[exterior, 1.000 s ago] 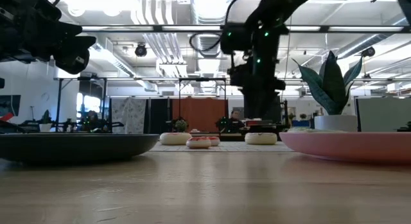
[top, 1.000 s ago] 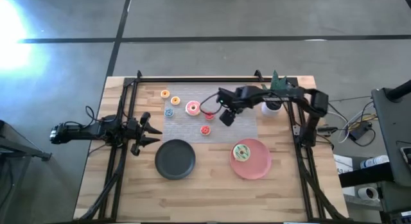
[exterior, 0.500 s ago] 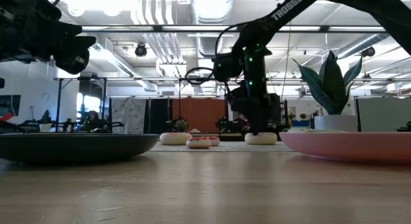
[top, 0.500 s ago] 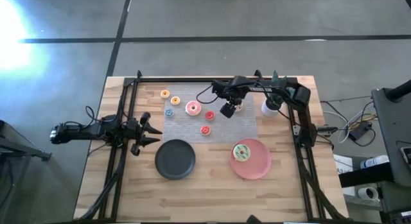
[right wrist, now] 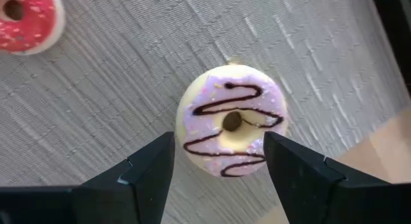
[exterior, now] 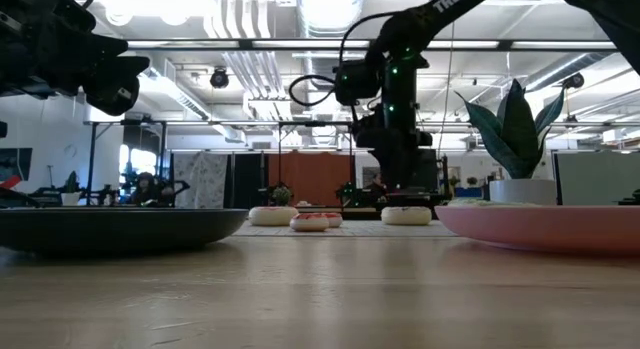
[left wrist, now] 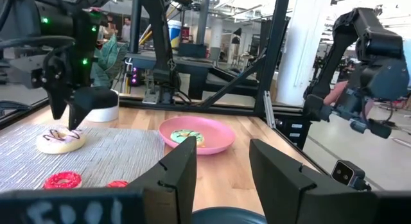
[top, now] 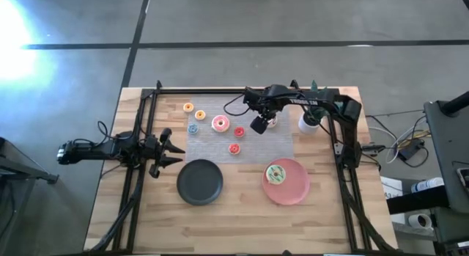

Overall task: Pick & Place donuts
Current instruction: Put the large purple donut on the pink plate

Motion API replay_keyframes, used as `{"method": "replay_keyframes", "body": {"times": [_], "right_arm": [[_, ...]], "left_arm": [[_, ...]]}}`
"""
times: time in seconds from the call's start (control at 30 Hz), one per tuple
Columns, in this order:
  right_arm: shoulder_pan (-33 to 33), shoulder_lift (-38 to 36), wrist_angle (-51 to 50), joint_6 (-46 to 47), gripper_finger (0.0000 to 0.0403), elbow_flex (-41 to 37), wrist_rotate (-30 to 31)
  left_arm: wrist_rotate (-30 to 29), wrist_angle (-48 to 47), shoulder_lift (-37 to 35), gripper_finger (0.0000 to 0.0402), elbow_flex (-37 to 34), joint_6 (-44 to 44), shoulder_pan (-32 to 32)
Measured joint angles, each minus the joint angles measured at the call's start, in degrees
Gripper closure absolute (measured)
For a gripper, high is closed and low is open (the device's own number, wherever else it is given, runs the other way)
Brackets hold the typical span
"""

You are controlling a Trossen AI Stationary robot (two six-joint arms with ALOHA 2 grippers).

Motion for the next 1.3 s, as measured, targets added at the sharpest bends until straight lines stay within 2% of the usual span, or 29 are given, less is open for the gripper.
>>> {"method": "replay_keyframes", "body": {"times": [0.17, 0.4, 0.53, 0.7, 0.83, 1.07, 1.3], "right_arm": [[-0.20, 2.92, 0.48, 0.14, 0.0172, -0.26, -3.65], [-0.20, 5.72, -0.95, 0.04, 0.0172, -0.31, 2.12], [-0.43, 5.62, -0.62, -1.22, 0.0172, -0.31, 2.00], [-1.01, 6.92, 0.54, -4.49, 0.0180, -0.28, -1.17], [-1.06, 7.37, -0.20, -5.42, 0.0222, -0.28, -3.29], [-0.69, 5.87, -0.23, -7.29, 0.0370, -0.15, -4.95], [2.47, -2.43, -4.15, -0.19, 0.0388, -0.06, -4.14]], "left_arm": [[-0.01, 0.00, 0.00, 0.0283, 0.00, -0.01, 0.01], [0.00, 0.00, 0.00, 0.0283, 0.00, 0.00, 0.01], [0.00, 0.00, 0.00, 0.0283, 0.01, -0.01, 0.01], [0.00, 0.00, 0.00, 0.0283, 0.00, 0.00, 0.02], [0.00, 0.00, 0.00, 0.0283, 0.00, 0.00, 0.00], [0.00, 0.00, 0.00, 0.0283, 0.00, -0.02, 0.00], [0.00, 0.00, 0.00, 0.0283, 0.00, -0.02, 0.00]]}}
